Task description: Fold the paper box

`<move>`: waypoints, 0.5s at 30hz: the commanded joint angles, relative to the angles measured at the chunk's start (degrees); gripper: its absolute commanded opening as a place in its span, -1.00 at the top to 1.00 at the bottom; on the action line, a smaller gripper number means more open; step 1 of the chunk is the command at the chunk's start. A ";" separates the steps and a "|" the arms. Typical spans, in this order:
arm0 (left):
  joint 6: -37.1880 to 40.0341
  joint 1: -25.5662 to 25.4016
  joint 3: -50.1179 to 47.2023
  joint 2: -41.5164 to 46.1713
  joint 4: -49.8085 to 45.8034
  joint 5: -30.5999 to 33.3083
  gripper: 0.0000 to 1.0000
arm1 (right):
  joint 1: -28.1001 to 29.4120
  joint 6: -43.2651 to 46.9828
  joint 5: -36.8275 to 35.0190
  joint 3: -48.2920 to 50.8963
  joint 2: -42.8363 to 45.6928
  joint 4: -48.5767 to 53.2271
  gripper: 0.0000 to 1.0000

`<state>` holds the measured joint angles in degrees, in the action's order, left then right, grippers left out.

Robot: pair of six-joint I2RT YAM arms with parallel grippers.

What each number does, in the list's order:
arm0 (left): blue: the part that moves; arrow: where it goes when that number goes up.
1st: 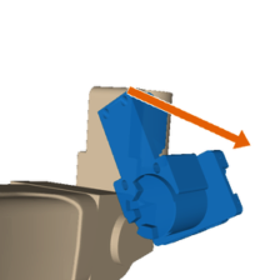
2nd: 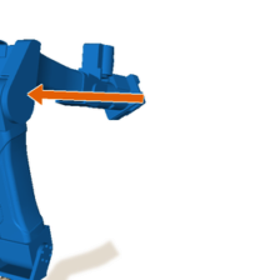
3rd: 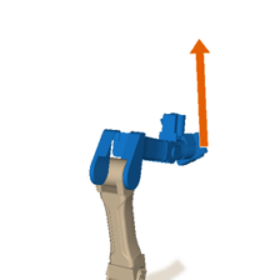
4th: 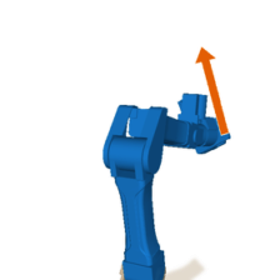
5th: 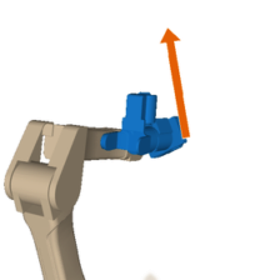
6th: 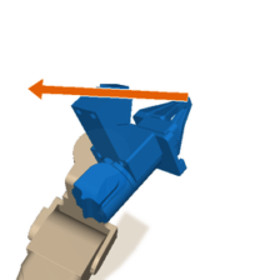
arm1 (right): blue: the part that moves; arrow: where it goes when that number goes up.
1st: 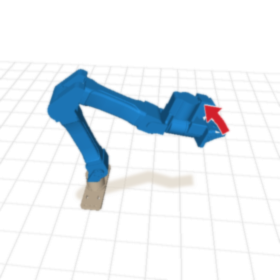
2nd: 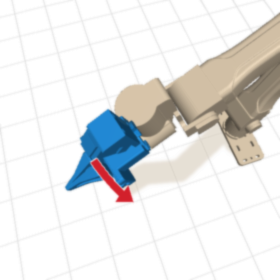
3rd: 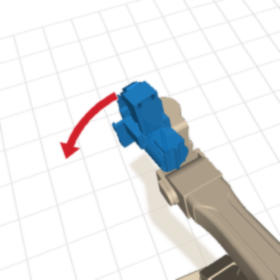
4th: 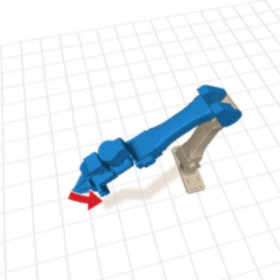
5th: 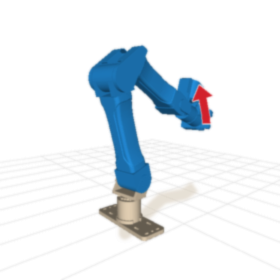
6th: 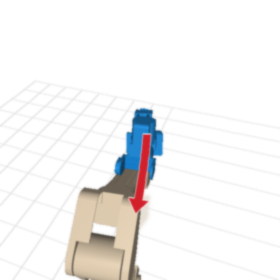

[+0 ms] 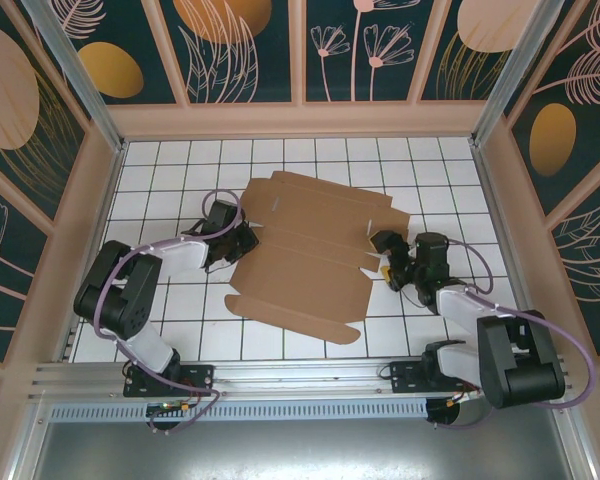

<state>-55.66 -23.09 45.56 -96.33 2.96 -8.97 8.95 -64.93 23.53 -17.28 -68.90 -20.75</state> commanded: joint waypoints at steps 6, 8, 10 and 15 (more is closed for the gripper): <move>-0.02 0.14 0.94 -4.59 -3.27 1.65 0.91 | -2.48 -6.88 -3.67 -0.03 -9.27 -17.37 -0.95; 0.06 0.30 0.65 -5.03 -3.50 1.87 0.92 | -2.78 -7.92 -4.22 0.09 -10.84 -20.03 -0.94; 0.10 0.46 0.59 -5.18 -3.97 2.33 0.95 | -2.89 -9.41 -5.58 0.93 -11.43 -22.76 -0.94; -0.13 1.03 0.91 -5.44 -5.67 3.57 1.00 | -3.32 -10.69 -11.33 3.84 -11.34 -30.07 -0.86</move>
<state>-55.81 -22.85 46.57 -99.50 2.72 -8.40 6.35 -73.84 17.52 -15.27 -80.01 -42.76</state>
